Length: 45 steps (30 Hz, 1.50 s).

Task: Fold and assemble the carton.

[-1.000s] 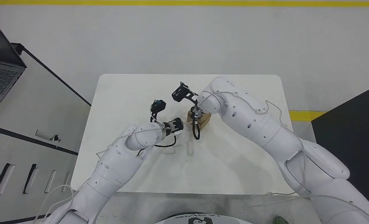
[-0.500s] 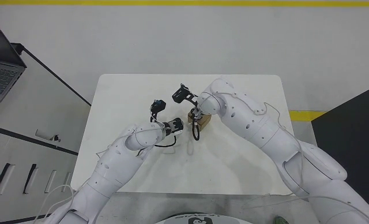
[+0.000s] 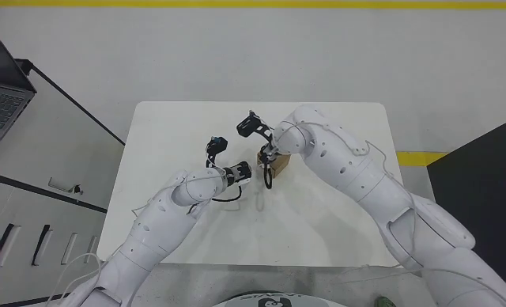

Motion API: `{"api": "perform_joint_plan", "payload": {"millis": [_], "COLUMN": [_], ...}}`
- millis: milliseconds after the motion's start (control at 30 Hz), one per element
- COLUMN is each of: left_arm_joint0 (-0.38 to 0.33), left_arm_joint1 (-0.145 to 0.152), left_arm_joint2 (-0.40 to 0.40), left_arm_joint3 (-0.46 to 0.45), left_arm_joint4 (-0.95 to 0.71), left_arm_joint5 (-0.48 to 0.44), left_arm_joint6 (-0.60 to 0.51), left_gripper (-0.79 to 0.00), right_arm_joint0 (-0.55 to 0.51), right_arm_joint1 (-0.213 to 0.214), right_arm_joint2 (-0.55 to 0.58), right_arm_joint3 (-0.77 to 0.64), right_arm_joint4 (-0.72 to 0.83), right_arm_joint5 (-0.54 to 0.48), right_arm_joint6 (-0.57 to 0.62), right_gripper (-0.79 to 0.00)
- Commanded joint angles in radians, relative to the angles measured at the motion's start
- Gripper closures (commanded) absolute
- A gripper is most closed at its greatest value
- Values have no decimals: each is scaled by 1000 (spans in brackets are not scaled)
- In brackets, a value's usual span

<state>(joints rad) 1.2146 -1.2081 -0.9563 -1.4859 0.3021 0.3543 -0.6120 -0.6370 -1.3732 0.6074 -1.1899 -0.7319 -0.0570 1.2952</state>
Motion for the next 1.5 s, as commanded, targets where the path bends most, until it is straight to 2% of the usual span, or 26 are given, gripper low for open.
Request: {"api": "perform_joint_plan", "payload": {"millis": [0, 67, 100, 400, 1067, 1467], "left_arm_joint0": [0, 0, 0, 0, 0, 0], "left_arm_joint1": [0, 0, 0, 0, 0, 0], "left_arm_joint2": [0, 0, 0, 0, 0, 0], "left_arm_joint3": [0, 0, 0, 0, 0, 0], "left_arm_joint4": [0, 0, 0, 0, 0, 0], "left_arm_joint5": [0, 0, 0, 0, 0, 0], "left_arm_joint6": [0, 0, 0, 0, 0, 0], "left_gripper": [0, 0, 0, 0, 0, 0], "right_arm_joint0": [-5, -10, -14, -52, -43, -42], "right_arm_joint1": [3, 7, 10, 26, 3, 5], "right_arm_joint2": [19, 40, 50, 102, 71, 91], "right_arm_joint3": [-3, -5, -7, -9, 61, 39], "right_arm_joint4": [22, 38, 44, 50, 49, 33], "right_arm_joint5": [1, 3, 5, 31, 26, 31], "right_arm_joint6": [-2, -3, -5, -37, -44, -49], "right_gripper": [-142, -6, 0, 0, 0, 0]}}
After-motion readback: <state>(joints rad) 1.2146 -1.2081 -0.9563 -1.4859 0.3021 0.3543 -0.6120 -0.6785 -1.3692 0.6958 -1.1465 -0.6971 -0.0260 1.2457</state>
